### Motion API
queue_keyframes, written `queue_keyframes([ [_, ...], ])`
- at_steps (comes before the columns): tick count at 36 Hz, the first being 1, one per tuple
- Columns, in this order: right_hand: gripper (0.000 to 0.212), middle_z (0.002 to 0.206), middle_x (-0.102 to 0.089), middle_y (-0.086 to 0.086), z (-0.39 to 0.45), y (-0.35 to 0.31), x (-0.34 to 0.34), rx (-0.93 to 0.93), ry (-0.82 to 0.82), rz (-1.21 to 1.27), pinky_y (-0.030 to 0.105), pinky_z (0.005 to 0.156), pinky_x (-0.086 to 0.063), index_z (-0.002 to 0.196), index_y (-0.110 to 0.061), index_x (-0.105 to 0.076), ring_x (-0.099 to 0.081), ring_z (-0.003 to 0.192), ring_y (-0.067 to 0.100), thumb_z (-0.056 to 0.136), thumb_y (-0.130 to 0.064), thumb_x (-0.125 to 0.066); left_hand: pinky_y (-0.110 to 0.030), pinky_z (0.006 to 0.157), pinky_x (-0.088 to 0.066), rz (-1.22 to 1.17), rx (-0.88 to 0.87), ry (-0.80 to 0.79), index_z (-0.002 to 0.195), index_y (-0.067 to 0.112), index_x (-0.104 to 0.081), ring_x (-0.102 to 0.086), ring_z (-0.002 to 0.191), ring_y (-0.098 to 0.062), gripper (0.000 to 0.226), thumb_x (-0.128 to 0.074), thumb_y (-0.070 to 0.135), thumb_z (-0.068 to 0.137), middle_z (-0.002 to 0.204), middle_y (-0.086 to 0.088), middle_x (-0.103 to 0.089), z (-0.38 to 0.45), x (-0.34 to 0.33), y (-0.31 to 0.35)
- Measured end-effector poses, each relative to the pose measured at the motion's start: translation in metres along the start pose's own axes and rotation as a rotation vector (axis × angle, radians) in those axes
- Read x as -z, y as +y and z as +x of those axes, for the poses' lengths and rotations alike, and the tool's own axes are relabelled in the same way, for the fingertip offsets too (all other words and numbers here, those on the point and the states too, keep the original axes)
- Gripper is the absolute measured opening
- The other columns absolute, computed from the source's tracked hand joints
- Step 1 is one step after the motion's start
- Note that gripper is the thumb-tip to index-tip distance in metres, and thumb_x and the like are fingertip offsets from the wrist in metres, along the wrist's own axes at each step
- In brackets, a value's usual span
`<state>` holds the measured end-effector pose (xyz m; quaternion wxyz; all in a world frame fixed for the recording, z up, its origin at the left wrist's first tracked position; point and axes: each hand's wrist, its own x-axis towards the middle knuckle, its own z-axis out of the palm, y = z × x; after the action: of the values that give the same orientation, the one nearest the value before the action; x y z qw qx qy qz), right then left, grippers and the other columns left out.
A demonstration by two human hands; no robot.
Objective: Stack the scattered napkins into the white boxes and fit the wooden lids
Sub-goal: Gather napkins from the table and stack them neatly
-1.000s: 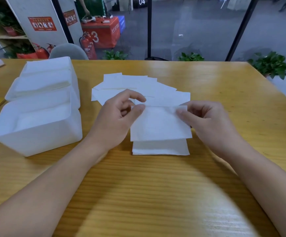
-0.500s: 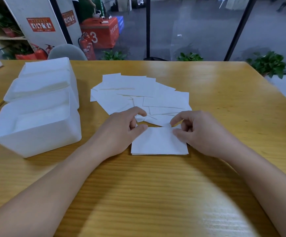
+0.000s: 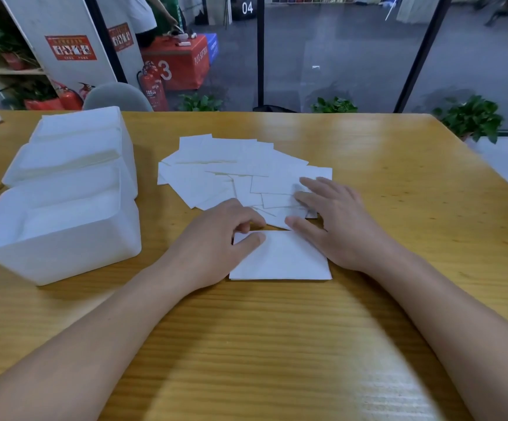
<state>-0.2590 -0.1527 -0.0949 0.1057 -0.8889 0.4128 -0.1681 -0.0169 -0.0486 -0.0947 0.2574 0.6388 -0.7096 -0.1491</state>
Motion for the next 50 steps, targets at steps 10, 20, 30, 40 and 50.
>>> queue_keyframes([
  [10,0.053,0.151,-0.056,-0.003,-0.001,-0.007,0.002,0.053,-0.037,0.003,0.025,0.114,-0.017,0.144,-0.021,-0.061,-0.037,0.142,0.010,0.107,-0.057,-0.050,-0.028,0.078,-0.051,0.010,-0.008,0.006,0.115,0.046,-0.070,-0.057,0.090,-0.005,0.013,-0.065,0.050,0.104,0.102,0.019,-0.058,0.002,0.000,-0.002],
  [20,0.059,0.146,-0.059,-0.010,-0.003,-0.002,0.003,0.137,0.025,-0.006,0.038,0.123,-0.025,0.139,-0.024,-0.067,-0.045,0.138,0.014,0.102,-0.066,-0.047,-0.024,0.079,-0.051,-0.093,0.024,0.156,0.119,0.040,-0.072,-0.061,0.093,-0.008,0.020,-0.076,0.041,0.099,0.101,0.017,-0.063,0.003,0.003,-0.001],
  [30,0.013,0.116,-0.073,-0.013,-0.018,-0.015,0.007,0.286,0.197,0.205,0.011,0.095,-0.041,0.109,-0.020,-0.082,-0.062,0.110,0.004,0.096,-0.023,-0.082,-0.018,0.098,-0.042,0.020,0.002,0.238,0.124,0.036,-0.078,-0.047,0.122,-0.005,0.025,-0.078,0.031,0.099,0.120,0.021,-0.059,0.007,0.007,-0.005],
  [40,0.016,0.122,-0.071,-0.016,-0.021,-0.010,0.010,0.158,0.204,0.315,0.018,0.083,-0.051,0.114,-0.023,-0.083,-0.067,0.107,0.002,0.098,-0.024,-0.078,-0.010,0.078,-0.044,-0.150,0.027,0.275,0.111,0.029,-0.083,-0.065,0.098,-0.004,0.012,-0.073,0.029,0.104,0.098,0.018,-0.073,0.006,0.007,-0.002],
  [50,0.009,0.066,-0.063,-0.007,-0.023,-0.009,0.020,-0.008,0.267,0.656,0.032,0.053,-0.037,0.092,-0.026,-0.081,-0.047,0.059,0.026,0.100,-0.025,-0.078,-0.026,0.063,-0.039,-0.478,-0.014,0.246,0.102,0.023,-0.079,-0.046,0.063,-0.024,0.010,-0.070,0.023,0.107,0.066,-0.005,-0.057,0.003,0.022,0.012],
])
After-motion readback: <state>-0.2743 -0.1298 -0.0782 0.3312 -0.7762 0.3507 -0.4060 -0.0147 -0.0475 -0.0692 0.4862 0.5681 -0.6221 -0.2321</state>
